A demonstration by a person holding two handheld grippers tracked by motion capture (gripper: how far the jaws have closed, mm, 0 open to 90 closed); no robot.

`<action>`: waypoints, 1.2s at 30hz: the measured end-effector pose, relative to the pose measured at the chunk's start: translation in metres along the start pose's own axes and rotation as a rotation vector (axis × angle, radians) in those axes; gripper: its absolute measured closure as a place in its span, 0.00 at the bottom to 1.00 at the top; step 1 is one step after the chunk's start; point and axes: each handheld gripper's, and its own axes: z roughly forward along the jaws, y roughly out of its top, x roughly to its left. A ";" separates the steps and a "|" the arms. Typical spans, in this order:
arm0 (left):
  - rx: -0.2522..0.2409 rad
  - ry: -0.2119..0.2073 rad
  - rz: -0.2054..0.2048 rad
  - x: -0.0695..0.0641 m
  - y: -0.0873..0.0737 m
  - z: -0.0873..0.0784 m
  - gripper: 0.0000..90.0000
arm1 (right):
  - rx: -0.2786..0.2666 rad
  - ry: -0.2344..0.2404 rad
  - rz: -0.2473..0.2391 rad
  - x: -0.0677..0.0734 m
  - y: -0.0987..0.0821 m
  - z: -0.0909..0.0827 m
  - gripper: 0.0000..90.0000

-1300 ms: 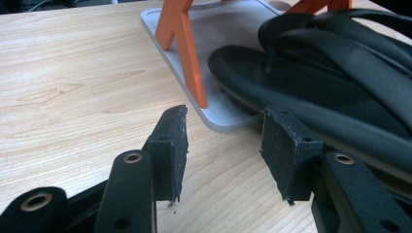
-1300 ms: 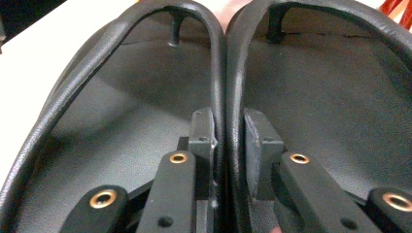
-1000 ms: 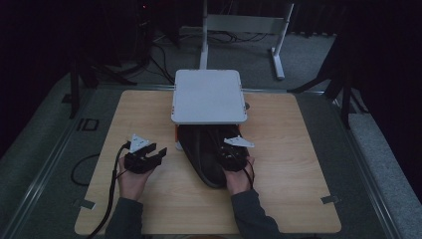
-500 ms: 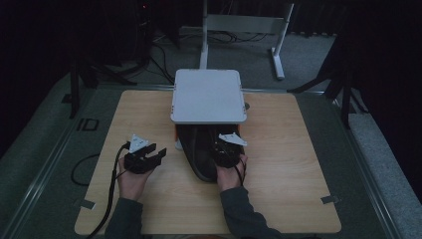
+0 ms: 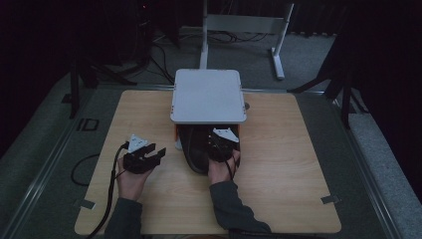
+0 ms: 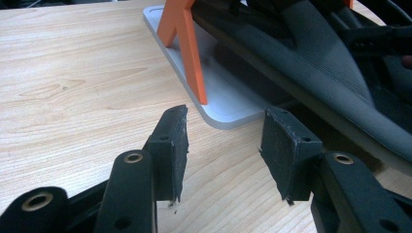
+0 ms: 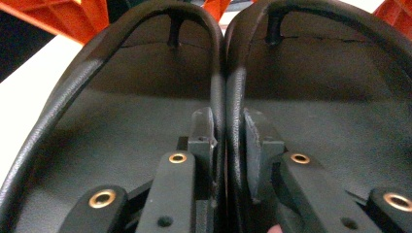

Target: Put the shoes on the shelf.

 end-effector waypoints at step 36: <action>-0.011 -0.012 -0.018 0.004 0.000 -0.003 0.59 | -0.113 -0.096 0.037 0.019 0.030 0.027 0.83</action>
